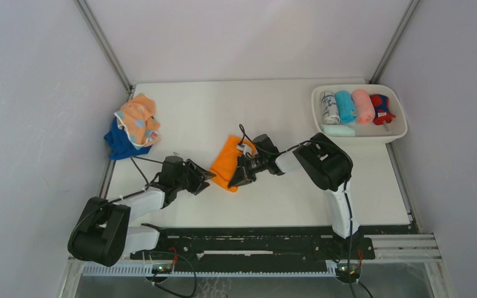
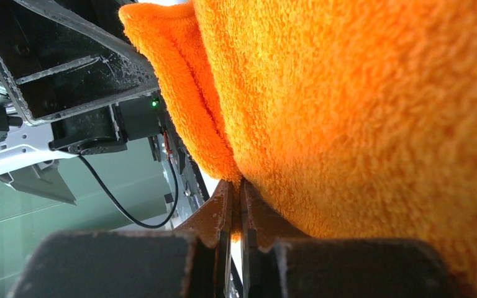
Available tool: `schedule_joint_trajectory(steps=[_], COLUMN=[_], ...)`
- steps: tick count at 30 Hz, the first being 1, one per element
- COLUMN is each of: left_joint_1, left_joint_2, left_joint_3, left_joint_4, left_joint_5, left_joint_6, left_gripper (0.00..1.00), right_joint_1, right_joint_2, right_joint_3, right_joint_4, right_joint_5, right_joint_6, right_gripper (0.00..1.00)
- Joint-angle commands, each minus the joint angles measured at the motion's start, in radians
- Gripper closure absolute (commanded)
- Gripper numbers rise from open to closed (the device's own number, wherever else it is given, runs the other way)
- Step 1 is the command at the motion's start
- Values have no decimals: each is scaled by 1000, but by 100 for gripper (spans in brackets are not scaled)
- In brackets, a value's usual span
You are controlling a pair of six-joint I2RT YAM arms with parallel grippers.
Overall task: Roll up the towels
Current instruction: Roll the towel at the center of the board.
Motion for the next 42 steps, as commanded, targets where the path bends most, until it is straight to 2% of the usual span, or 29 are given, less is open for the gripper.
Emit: schedule_joint_trajectory(steps=[1,18,25,30,32,34,42], left_joint_1=[-3,-4,-4,-4,-4,-4,20], left_joint_2=[51,206,192,173,164,146,-63], left_joint_3=[12,7,13,48,70,83,64], left_joint_4=[-3,-64,-168,-238,-274,-304,-350], left_joint_5=[-28,-95,-142,-147,-146,-150,-135], left_joint_6=[-4,-53,-65,-34,-17,-3,15], left_gripper=[44,47,63,83,87,84,52], right_joint_1=[-6,2,6,14,18,17,11], right_joint_2=[40,35,6,-33,-42,-37,-16], right_joint_3=[19,73,81,99,104,111,112], right_joint_4=[-63,-159,-205,-250,-262,-266,-242], right_joint_5=[76,91,116,140,146,136,103], right_joint_6=[-56,-105,-141,-186,-197,-194,-144], right_gripper=[100,100,100,100,100,100,100])
